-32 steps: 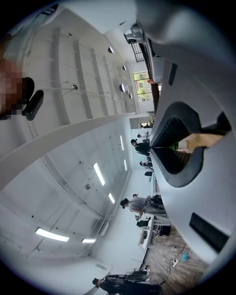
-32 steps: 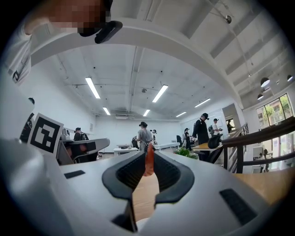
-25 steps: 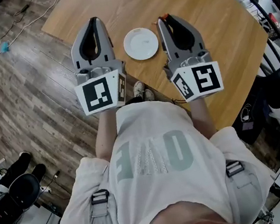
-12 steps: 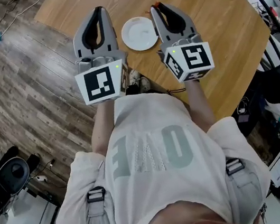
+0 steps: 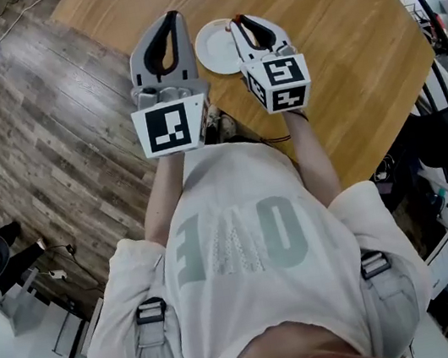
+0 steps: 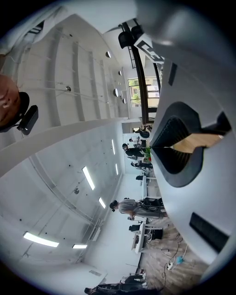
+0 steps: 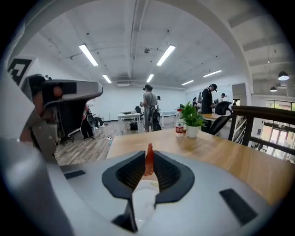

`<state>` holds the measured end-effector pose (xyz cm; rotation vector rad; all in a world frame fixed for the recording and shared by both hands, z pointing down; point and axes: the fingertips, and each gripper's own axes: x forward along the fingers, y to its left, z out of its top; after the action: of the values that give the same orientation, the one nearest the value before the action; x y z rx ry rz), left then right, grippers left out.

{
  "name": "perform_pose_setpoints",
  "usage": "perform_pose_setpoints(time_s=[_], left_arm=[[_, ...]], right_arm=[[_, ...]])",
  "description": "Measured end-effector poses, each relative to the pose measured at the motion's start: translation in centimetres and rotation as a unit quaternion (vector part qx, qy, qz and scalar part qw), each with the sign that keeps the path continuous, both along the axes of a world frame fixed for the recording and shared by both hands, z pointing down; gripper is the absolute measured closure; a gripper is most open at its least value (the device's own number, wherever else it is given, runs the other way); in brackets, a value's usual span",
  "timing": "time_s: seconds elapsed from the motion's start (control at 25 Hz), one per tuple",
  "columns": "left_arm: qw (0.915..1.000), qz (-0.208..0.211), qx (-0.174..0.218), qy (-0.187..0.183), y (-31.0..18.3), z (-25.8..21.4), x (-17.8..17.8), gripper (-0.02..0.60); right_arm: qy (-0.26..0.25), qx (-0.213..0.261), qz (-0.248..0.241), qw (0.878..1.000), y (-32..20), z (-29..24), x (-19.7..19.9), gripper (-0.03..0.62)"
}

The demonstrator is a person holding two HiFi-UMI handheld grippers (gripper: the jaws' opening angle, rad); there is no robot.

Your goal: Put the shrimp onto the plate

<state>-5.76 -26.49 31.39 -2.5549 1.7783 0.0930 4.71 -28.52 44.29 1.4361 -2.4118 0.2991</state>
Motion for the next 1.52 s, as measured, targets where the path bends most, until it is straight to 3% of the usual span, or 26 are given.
perform_pose_setpoints(time_s=[0.4, 0.76, 1.16, 1.52], left_arm=[[0.9999, -0.009, -0.011, -0.004, -0.5, 0.8, -0.8, 0.569], [0.9997, -0.018, -0.014, -0.007, -0.7, 1.0, -1.0, 0.569], [0.9997, -0.009, -0.018, -0.012, -0.6, 1.6, -0.7, 0.569], [0.9994, -0.014, -0.027, -0.017, -0.9, 1.6, -0.9, 0.569]], right_arm=[[0.056, -0.111, -0.021, 0.992, -0.4, 8.6, -0.9, 0.531], [0.089, -0.181, -0.026, 0.979, 0.6, 13.6, -0.3, 0.531], [0.093, -0.209, -0.03, 0.973, 0.8, 14.9, -0.9, 0.531], [0.095, -0.204, -0.023, 0.974, 0.5, 14.6, -0.8, 0.531]])
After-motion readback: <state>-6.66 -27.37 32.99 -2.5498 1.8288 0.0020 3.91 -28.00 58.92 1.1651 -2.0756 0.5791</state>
